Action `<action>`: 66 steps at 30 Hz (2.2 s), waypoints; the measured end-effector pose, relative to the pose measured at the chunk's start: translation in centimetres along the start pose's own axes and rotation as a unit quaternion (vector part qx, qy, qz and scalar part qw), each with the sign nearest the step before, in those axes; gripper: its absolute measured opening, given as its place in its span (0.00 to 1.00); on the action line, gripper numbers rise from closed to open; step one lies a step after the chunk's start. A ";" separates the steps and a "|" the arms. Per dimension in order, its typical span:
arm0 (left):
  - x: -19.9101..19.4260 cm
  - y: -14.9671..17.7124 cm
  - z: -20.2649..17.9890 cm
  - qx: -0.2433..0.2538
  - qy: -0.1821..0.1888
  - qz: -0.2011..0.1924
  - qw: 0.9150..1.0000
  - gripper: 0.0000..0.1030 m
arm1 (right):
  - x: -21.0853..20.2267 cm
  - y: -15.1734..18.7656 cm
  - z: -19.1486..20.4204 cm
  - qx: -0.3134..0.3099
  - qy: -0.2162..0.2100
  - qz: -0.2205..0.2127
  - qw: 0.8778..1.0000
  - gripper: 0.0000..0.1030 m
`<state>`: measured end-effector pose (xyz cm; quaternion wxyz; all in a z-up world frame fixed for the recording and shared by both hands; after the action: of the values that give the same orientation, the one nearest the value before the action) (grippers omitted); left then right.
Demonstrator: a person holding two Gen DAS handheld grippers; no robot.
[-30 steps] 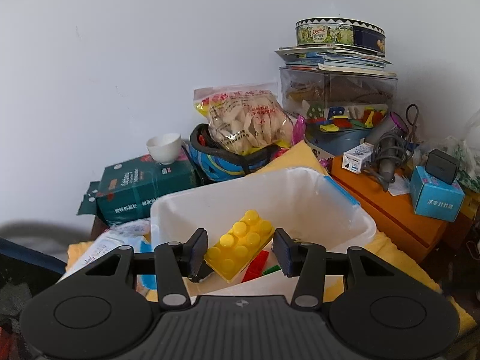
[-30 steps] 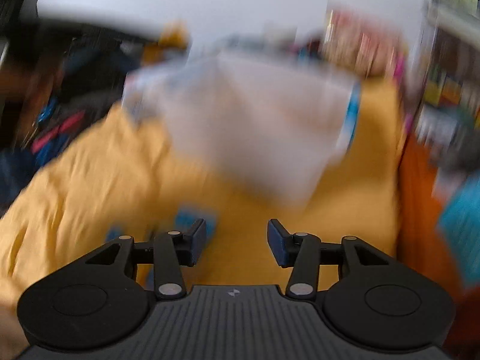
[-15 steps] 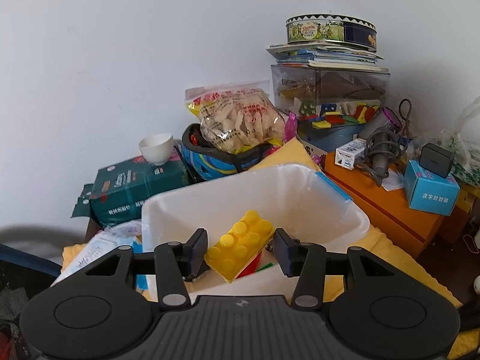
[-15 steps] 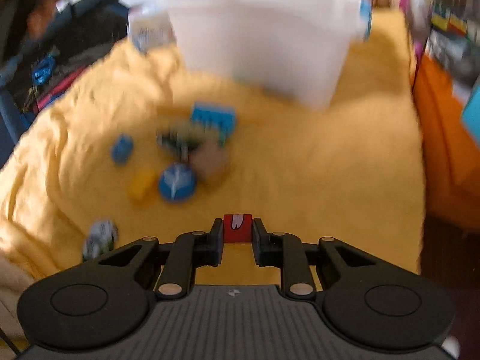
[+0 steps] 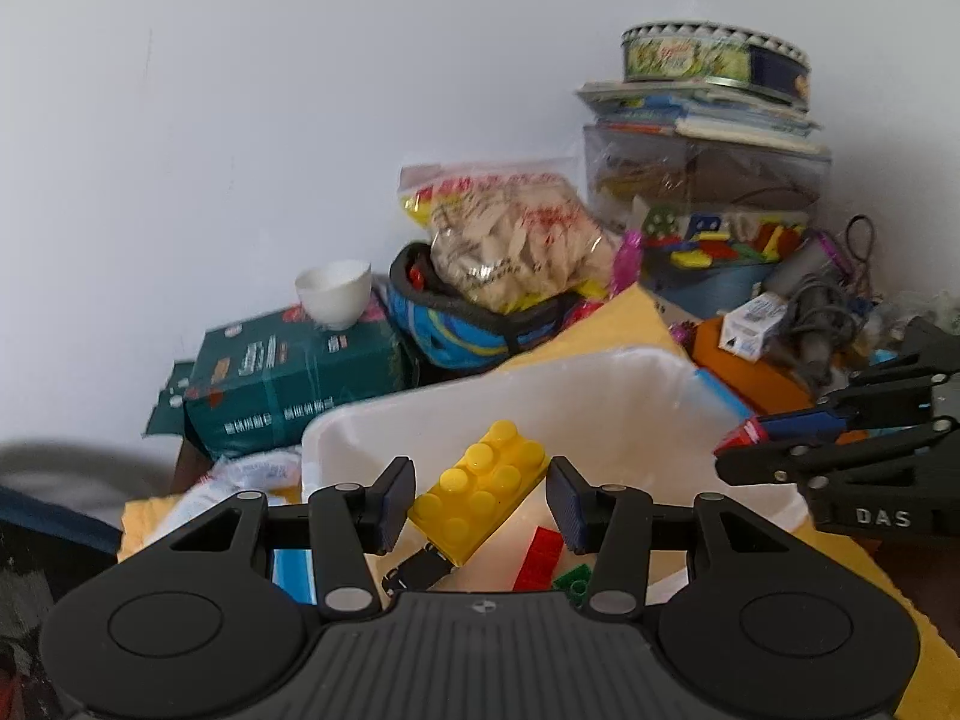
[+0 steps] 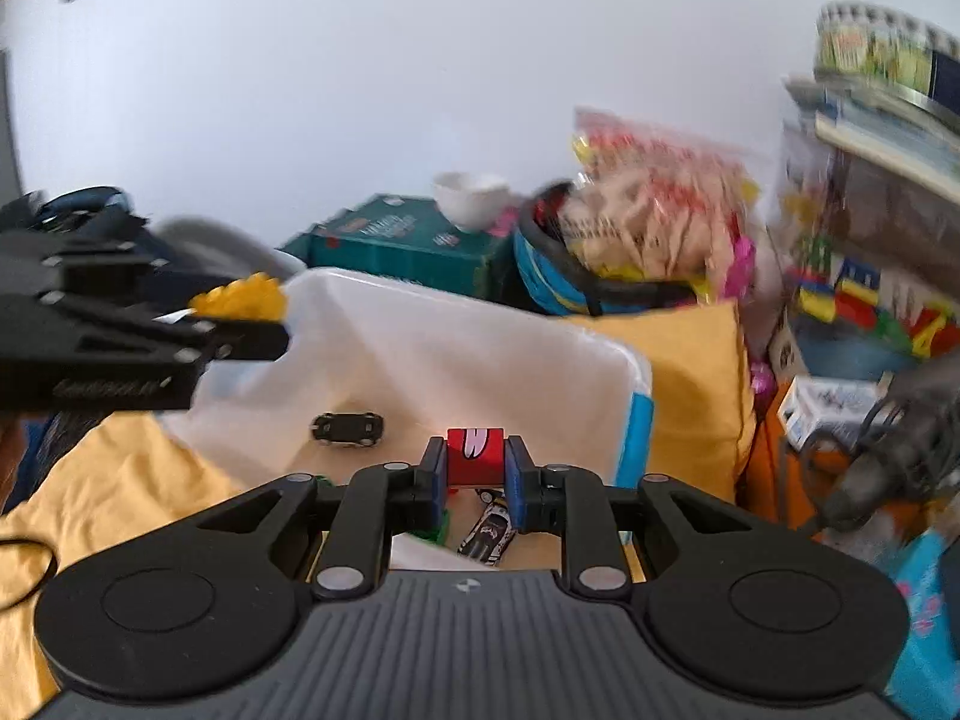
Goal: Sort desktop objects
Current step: 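Carry the yellow brick and red cube over the white bin and release, then return both tools to the cloth and grasp the white race car with the left tool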
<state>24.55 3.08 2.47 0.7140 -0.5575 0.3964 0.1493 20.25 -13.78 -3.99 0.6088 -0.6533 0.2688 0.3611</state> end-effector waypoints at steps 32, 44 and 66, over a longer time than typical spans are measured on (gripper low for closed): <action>-5.2 10.5 -3.8 -0.034 -0.003 0.046 0.998 0.75 | -1.7 10.1 2.2 -0.036 -0.030 0.057 0.997 0.56; -4.9 21.9 -8.0 -0.078 0.096 0.199 0.972 0.74 | 1.0 17.4 2.6 -0.050 -0.070 0.149 0.985 0.56; -4.6 25.5 -10.4 -0.159 0.058 0.224 0.960 0.31 | 0.3 17.7 4.3 -0.162 -0.093 0.120 0.975 0.56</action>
<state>0.74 3.13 -12.11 0.5403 -0.5681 0.5234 0.3338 5.83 -11.51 -14.83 0.4692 -0.6698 0.2257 0.5294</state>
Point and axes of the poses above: each gripper's, at about its wrist camera, not at the fingertips, and x roughly the way its jaws point, z to its left, y to its underside, the point moved 2 cm from there along x, roughly the way its jaws point, and after that the axes turned 15 degrees about z, right-handed, at the moved point
